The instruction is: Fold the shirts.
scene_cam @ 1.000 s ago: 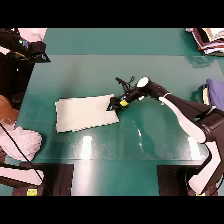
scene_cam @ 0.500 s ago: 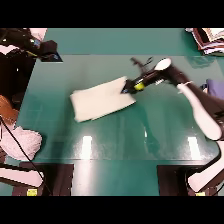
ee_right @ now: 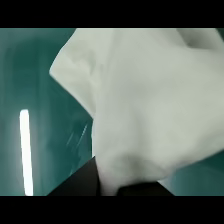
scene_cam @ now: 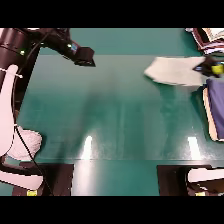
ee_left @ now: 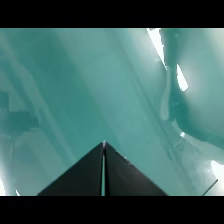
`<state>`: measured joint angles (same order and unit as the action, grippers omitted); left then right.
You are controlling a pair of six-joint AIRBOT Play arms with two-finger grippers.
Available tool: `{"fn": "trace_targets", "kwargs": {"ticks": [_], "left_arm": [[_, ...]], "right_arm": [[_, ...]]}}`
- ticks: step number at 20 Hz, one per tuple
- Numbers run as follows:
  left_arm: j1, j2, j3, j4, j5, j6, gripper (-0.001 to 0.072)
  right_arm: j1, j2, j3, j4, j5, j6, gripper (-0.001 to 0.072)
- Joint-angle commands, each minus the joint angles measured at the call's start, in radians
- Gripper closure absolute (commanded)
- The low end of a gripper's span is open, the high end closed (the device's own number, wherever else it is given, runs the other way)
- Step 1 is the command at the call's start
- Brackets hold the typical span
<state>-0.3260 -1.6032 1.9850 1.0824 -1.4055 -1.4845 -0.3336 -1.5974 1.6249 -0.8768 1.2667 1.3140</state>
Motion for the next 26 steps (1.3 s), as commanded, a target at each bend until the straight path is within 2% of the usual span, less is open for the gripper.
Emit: {"fn": "trace_targets", "kwargs": {"ticks": [1, 3, 7, 8, 14, 20, 23, 26], "left_arm": [[-0.078, 0.0, 0.0, 0.001, 0.059, -0.001, 0.0678], [-0.101, 0.0, 0.0, 0.001, 0.069, -0.001, 0.0678], [-0.111, 0.0, 0.0, 0.002, 0.097, -0.001, 0.0678], [-0.111, 0.0, 0.0, 0.002, 0.101, -0.001, 0.0678], [-0.111, 0.0, 0.0, 0.002, 0.104, 0.0, 0.0678], [-0.111, 0.0, 0.0, 0.002, 0.103, 0.0, 0.0678], [-0.111, 0.0, 0.0, 0.002, 0.095, 0.0, 0.0678], [-0.111, 0.0, 0.0, 0.002, 0.079, 0.001, 0.0678]], "right_arm": [[-0.205, 0.014, 0.001, -0.006, -0.04, -0.003, 0.069], [-0.263, 0.015, 0.001, 0.007, -0.084, -0.003, 0.0689], [-0.332, 0.015, 0.023, 0.281, -0.121, -0.035, 0.069], [-0.338, 0.016, 0.058, 0.309, -0.117, -0.041, 0.069], [-0.367, 0.016, 0.317, 0.295, -0.029, -0.039, 0.0689], [-0.448, 0.016, 0.393, 0.267, 0.205, 0.01, 0.069], [-0.484, 0.016, 0.393, 0.143, 0.326, 0.055, 0.0689], [-0.519, 0.082, 0.302, 0.008, 0.34, 0.074, 0.0689]]}}
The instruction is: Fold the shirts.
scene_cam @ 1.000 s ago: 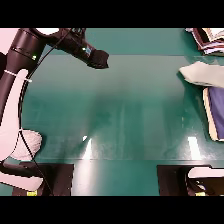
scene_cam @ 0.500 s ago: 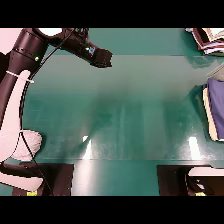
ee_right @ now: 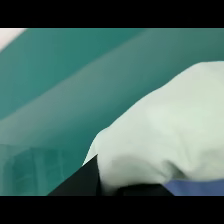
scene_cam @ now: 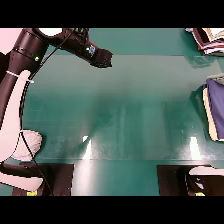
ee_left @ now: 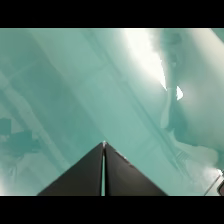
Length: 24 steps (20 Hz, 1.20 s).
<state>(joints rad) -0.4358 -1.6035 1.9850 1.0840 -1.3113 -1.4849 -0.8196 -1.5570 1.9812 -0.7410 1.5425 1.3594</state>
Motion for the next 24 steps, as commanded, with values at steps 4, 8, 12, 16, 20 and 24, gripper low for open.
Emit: {"fn": "trace_targets", "kwargs": {"ticks": [4, 8, 12, 16, 20, 24], "left_arm": [[-0.001, 0.0, 0.0, 0.0, -0.029, 0.027, 0.0678], [-0.001, 0.0, 0.0, 0.0, -0.035, 0.027, 0.0678], [-0.001, 0.0, 0.0, 0.0, -0.039, 0.027, 0.0678], [-0.001, 0.0, 0.0, 0.001, -0.04, 0.044, 0.0678], [-0.001, 0.001, 0.0, 0.0, -0.056, 0.052, 0.0678], [-0.001, 0.001, 0.0, 0.0, -0.057, 0.052, 0.0678]], "right_arm": [[-0.112, 0.178, -0.29, -0.206, 0.068, 0.029, 0.0688], [-0.204, 0.29, -0.467, -0.29, 0.088, 0.027, 0.0453], [-0.275, 0.368, -0.594, -0.354, 0.073, 0.025, 0.0181], [-0.277, 0.411, -0.636, -0.313, 0.063, 0.026, 0.0182], [-0.091, 0.446, -0.636, -0.207, 0.016, 0.026, 0.0184], [0.201, 0.457, -0.636, -0.202, 0.002, 0.026, 0.0185]]}}
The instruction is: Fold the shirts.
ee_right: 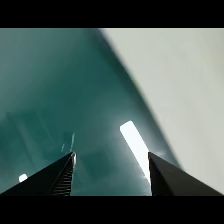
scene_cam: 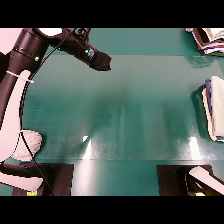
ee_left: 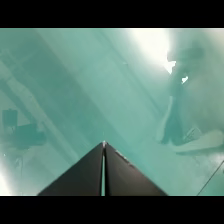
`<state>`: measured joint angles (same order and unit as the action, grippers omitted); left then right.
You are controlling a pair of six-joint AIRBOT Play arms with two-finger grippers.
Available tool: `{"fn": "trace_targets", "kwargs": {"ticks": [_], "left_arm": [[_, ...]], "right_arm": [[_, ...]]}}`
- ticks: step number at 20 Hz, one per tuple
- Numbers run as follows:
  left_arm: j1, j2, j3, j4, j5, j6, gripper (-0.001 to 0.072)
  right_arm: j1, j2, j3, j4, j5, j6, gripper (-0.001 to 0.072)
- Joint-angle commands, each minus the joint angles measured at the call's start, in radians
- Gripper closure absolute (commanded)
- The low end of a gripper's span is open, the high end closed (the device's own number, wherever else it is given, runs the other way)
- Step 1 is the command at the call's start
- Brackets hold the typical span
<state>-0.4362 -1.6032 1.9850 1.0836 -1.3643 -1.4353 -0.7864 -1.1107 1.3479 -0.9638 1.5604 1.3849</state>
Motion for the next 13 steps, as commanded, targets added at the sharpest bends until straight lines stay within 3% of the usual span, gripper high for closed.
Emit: {"fn": "trace_targets", "kwargs": {"ticks": [1, 3, 5, 6, 13], "left_arm": [[0.0, 0.0, 0.0, 0.0, -0.004, 0.002, 0.0678], [0.0, 0.0, 0.0, 0.0, -0.004, 0.002, 0.0678], [0.0, 0.0, 0.0, 0.0, -0.004, 0.002, 0.0678], [0.0, 0.0, 0.0, 0.0, -0.004, 0.002, 0.0678], [0.0, 0.0, 0.0, 0.0, -0.004, 0.002, 0.0678]], "right_arm": [[0.244, 0.011, -0.002, 0.021, -0.017, 0.0, 0.0218], [0.38, 0.011, -0.002, 0.021, -0.025, 0.0, 0.0385], [0.494, 0.011, -0.002, 0.02, -0.046, -0.014, 0.0658], [0.539, 0.011, -0.002, 0.019, -0.061, -0.021, 0.0688], [0.677, 0.011, -0.002, 0.019, -0.111, -0.023, 0.0688]]}}
